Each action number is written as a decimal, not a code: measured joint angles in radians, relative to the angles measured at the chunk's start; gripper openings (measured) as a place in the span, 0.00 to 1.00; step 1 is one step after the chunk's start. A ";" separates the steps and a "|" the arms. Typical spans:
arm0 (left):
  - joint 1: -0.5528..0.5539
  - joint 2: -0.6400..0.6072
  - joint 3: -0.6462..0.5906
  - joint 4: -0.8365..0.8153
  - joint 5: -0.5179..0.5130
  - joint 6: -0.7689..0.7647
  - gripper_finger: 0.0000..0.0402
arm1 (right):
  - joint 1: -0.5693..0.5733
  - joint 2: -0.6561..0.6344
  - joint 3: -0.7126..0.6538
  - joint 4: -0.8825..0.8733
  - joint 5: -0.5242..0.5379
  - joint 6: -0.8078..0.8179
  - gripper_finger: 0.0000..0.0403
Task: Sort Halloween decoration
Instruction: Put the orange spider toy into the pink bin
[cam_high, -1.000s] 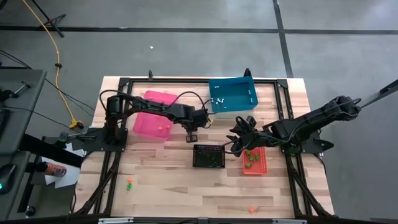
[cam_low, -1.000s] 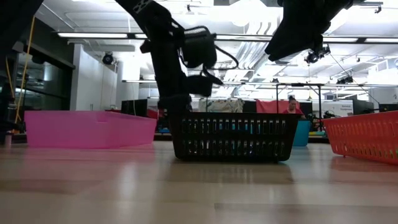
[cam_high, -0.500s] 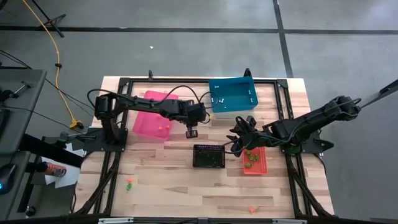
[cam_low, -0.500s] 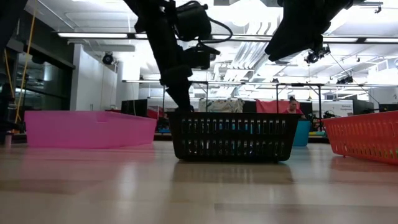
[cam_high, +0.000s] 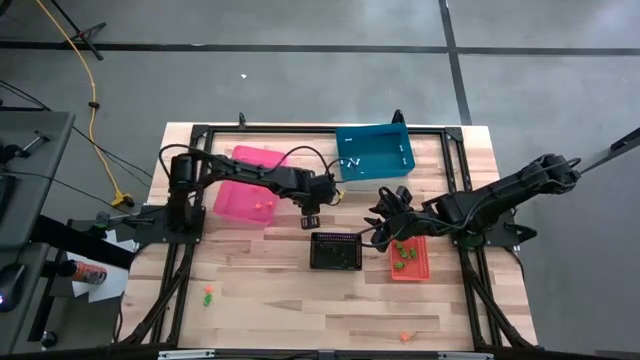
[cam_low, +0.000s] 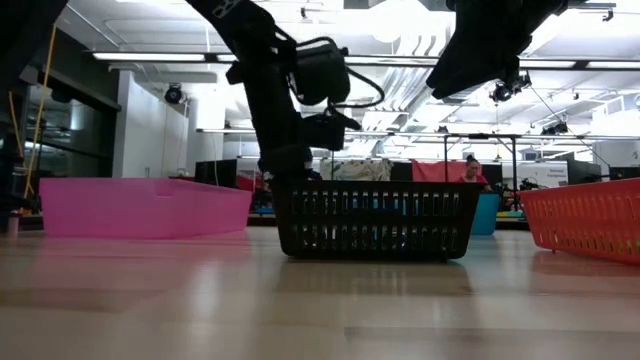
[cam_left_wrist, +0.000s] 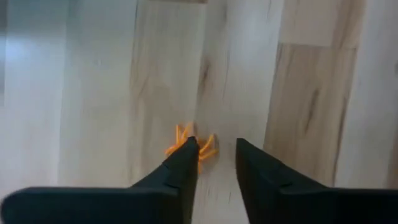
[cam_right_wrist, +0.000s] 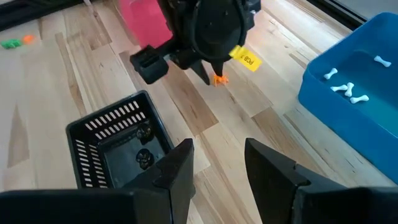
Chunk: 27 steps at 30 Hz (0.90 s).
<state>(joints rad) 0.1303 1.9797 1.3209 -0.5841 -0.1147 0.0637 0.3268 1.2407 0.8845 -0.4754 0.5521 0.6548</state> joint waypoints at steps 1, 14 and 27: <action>0.001 0.006 0.000 0.005 -0.002 0.001 0.25 | 0.000 0.000 0.000 -0.002 0.000 0.000 0.35; 0.050 0.036 0.001 0.015 -0.057 0.044 0.41 | 0.000 0.000 0.000 0.003 0.000 0.003 0.35; 0.107 0.053 0.005 0.014 -0.036 0.029 0.40 | 0.000 0.000 0.000 0.003 -0.006 0.007 0.35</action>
<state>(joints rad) 0.2372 2.0323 1.3262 -0.5700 -0.1505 0.0931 0.3271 1.2407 0.8845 -0.4725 0.5463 0.6614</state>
